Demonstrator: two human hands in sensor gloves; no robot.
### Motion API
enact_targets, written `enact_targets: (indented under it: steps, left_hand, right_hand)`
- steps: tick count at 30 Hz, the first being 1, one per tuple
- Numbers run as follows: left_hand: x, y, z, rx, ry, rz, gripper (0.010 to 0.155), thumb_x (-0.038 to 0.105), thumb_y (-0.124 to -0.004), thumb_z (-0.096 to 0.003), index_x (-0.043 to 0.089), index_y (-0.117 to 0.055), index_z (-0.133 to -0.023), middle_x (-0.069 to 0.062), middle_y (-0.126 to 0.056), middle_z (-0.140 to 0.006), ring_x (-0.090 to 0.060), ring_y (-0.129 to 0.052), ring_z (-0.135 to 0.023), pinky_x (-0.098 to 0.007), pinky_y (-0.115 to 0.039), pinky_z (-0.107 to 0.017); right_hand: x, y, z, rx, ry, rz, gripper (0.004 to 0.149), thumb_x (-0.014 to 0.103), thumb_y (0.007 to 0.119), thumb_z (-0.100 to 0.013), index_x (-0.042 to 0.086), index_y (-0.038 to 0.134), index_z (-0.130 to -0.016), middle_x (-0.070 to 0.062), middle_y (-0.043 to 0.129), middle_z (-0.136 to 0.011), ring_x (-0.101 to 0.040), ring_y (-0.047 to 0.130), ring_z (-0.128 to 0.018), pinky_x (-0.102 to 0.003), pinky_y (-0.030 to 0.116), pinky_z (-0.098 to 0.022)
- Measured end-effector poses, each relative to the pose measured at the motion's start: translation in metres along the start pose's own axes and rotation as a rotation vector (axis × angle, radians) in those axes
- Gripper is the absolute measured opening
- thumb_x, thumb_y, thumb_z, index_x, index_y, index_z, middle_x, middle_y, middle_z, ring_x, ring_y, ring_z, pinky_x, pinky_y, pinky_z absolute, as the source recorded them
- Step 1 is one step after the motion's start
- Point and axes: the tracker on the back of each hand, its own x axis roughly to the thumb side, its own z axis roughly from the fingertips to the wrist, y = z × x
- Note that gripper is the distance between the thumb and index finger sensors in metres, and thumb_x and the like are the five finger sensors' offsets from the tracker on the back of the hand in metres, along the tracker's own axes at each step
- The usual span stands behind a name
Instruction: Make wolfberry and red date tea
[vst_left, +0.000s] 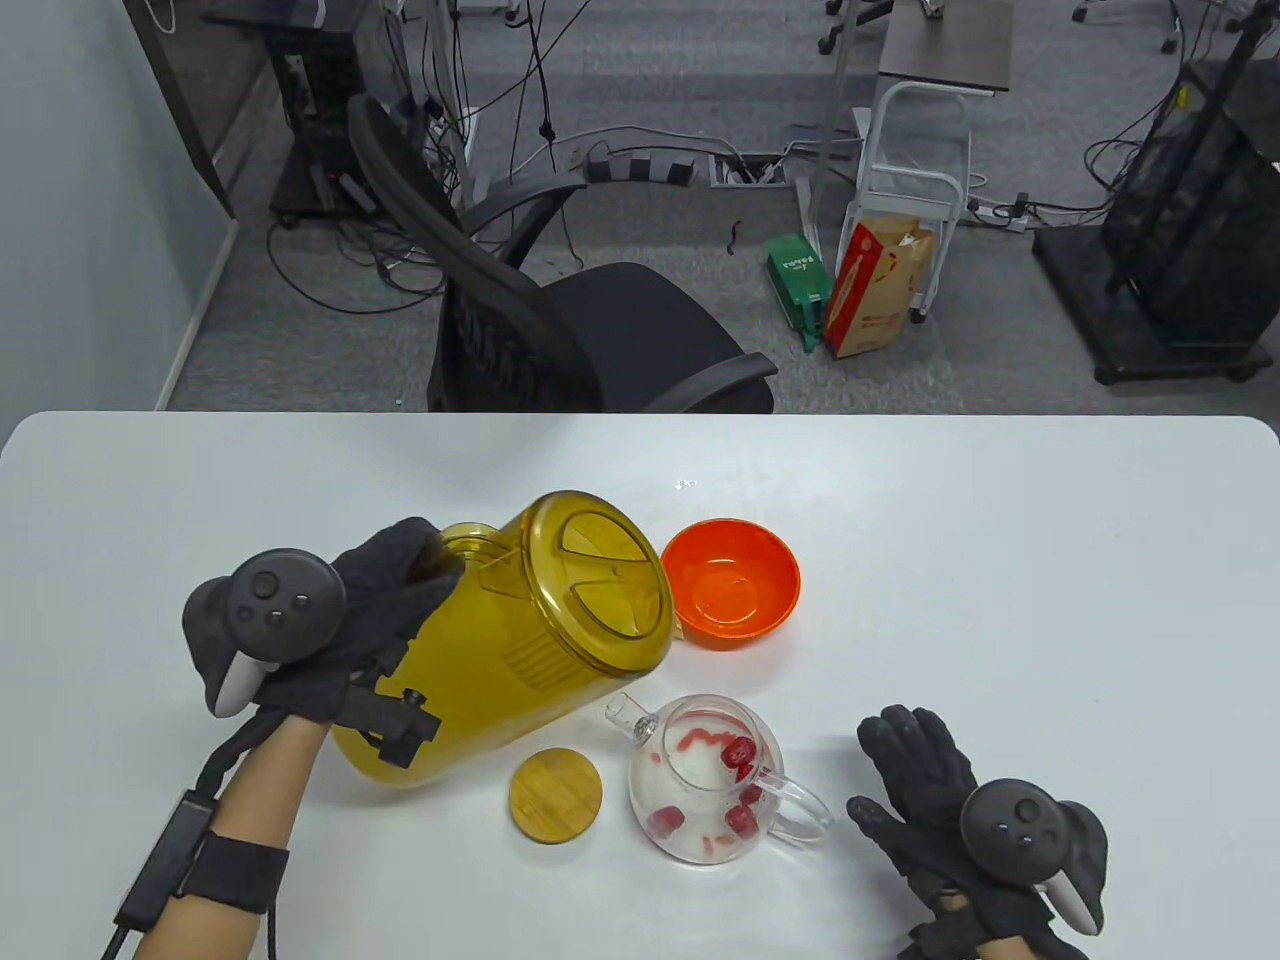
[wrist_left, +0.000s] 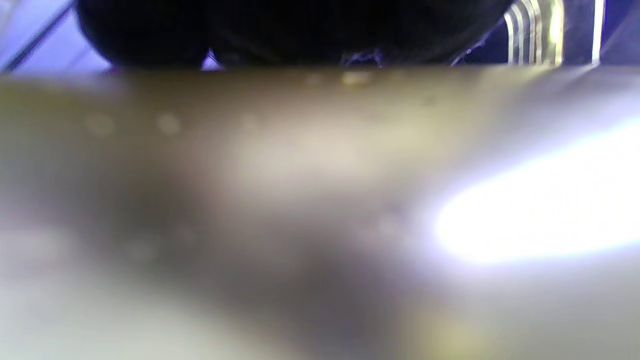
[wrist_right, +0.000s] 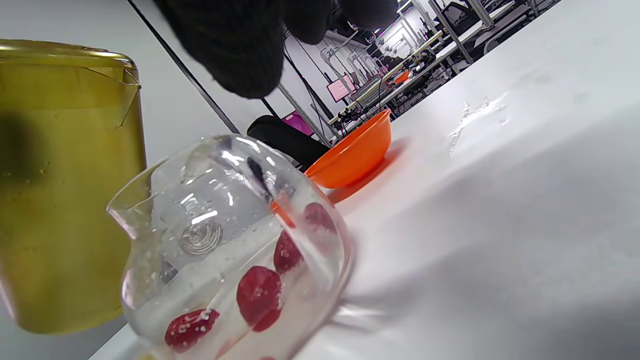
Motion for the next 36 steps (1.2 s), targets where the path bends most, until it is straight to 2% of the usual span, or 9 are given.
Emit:
enact_targets:
  steps: [5, 10, 18, 23, 29, 36]
  left_hand:
    - [-0.042, 0.012, 0.004, 0.185, 0.136, 0.166, 0.034, 0.044, -0.079, -0.0537, 0.022, -0.073, -0.078, -0.003, -0.091, -0.057, -0.018, -0.094, -0.035, -0.044, -0.084, -0.041]
    - [-0.078, 0.004, 0.007, 0.324, 0.247, 0.347, 0.034, 0.046, -0.079, -0.0535, 0.024, -0.072, -0.078, -0.002, -0.089, -0.060, -0.019, -0.093, -0.040, -0.045, -0.081, -0.046]
    - [-0.118, -0.031, 0.007, 0.360, 0.352, 0.530, 0.034, 0.052, -0.071, -0.0575, 0.031, -0.063, -0.083, 0.005, -0.084, -0.069, -0.013, -0.091, -0.051, -0.040, -0.080, -0.058]
    - [-0.134, -0.047, 0.003, 0.418, 0.378, 0.504, 0.034, 0.053, -0.070, -0.0578, 0.033, -0.061, -0.083, 0.006, -0.081, -0.072, -0.013, -0.090, -0.055, -0.040, -0.077, -0.062]
    - [-0.145, -0.056, -0.003, 0.391, 0.413, 0.448, 0.033, 0.055, -0.068, -0.0584, 0.037, -0.058, -0.084, 0.008, -0.077, -0.078, -0.013, -0.085, -0.067, -0.042, -0.068, -0.071]
    - [-0.154, -0.070, -0.002, 0.369, 0.446, 0.460, 0.033, 0.055, -0.068, -0.0586, 0.038, -0.057, -0.085, 0.009, -0.074, -0.081, -0.014, -0.082, -0.073, -0.042, -0.063, -0.076]
  right_hand:
    - [0.000, 0.000, 0.000, -0.003, -0.003, 0.001, 0.072, 0.036, 0.082, -0.055, 0.014, 0.047, -0.113, -0.016, 0.041, -0.120, -0.040, 0.029, -0.107, -0.060, 0.033, -0.075]
    - [0.000, 0.001, 0.000, 0.003, 0.005, 0.003, 0.072, 0.036, 0.082, -0.055, 0.014, 0.048, -0.113, -0.016, 0.041, -0.120, -0.040, 0.029, -0.107, -0.060, 0.033, -0.075]
    - [0.000, 0.002, -0.001, 0.009, 0.020, 0.004, 0.072, 0.036, 0.082, -0.055, 0.014, 0.047, -0.114, -0.016, 0.041, -0.120, -0.040, 0.029, -0.107, -0.060, 0.033, -0.075]
    - [0.000, 0.003, -0.001, 0.012, 0.027, 0.005, 0.072, 0.036, 0.082, -0.055, 0.014, 0.048, -0.113, -0.016, 0.041, -0.120, -0.040, 0.029, -0.108, -0.060, 0.033, -0.075]
    - [0.000, 0.003, -0.002, 0.014, 0.036, 0.006, 0.072, 0.036, 0.082, -0.055, 0.014, 0.047, -0.113, -0.016, 0.041, -0.120, -0.040, 0.029, -0.107, -0.060, 0.033, -0.075]
    - [0.000, 0.003, -0.003, 0.012, 0.044, 0.005, 0.072, 0.036, 0.082, -0.055, 0.014, 0.047, -0.113, -0.016, 0.041, -0.120, -0.040, 0.029, -0.107, -0.060, 0.033, -0.075]
